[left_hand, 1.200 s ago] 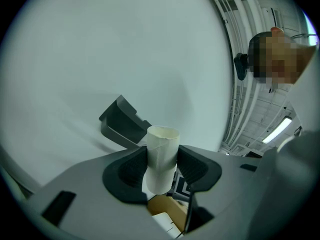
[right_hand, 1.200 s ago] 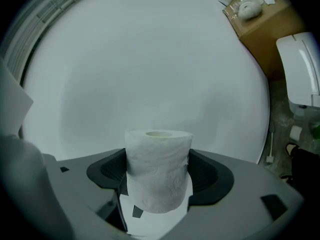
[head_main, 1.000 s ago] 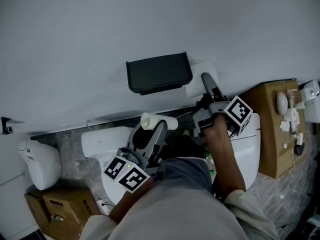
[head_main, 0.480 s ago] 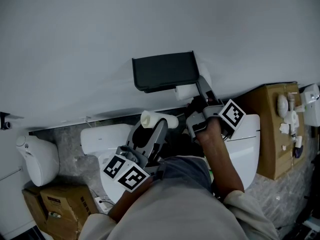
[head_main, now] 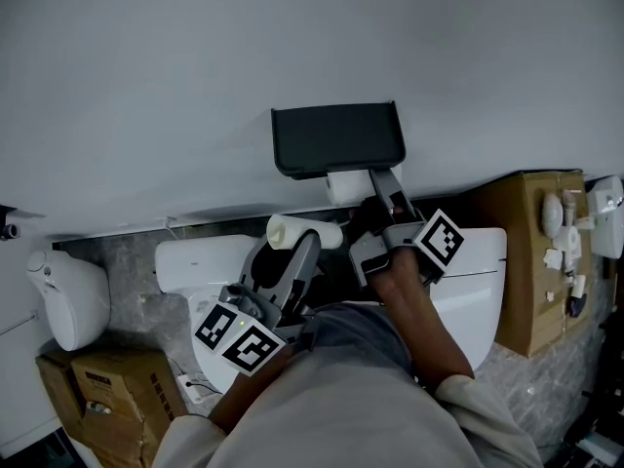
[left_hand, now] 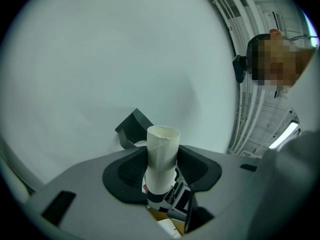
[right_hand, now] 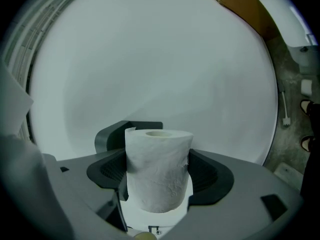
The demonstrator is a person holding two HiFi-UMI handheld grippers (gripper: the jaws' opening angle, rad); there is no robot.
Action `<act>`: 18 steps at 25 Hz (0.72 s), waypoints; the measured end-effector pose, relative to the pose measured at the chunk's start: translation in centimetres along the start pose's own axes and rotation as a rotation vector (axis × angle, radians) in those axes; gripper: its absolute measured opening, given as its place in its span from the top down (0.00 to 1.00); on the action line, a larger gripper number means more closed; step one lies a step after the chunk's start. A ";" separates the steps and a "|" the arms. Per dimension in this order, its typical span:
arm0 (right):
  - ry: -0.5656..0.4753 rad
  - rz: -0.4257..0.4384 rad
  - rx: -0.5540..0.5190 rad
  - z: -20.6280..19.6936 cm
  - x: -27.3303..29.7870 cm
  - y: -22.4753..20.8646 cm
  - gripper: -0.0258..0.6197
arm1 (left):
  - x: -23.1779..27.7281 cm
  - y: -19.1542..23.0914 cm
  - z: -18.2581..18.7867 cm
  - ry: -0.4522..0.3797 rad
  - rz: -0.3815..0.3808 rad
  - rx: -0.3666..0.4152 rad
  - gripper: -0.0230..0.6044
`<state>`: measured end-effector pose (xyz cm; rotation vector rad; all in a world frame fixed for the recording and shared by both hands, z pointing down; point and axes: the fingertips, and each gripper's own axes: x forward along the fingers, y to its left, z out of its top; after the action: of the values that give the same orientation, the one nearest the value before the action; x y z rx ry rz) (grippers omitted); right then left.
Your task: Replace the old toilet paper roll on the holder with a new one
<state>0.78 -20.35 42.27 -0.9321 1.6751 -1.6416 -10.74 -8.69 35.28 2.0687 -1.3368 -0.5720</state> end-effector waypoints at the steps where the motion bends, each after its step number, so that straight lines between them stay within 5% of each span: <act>1: 0.001 0.002 -0.005 -0.1 0.1 0.0 0.36 | 0.0 0.1 0.0 -0.002 0.007 0.000 0.68; 18: 0.083 0.053 -0.012 -4.3 0.5 0.7 0.35 | -1.3 1.7 2.5 -0.067 0.070 0.065 0.68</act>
<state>-3.09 -18.37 41.77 -0.8284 1.7523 -1.6567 -13.97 -8.63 34.61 2.0612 -1.4778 -0.5789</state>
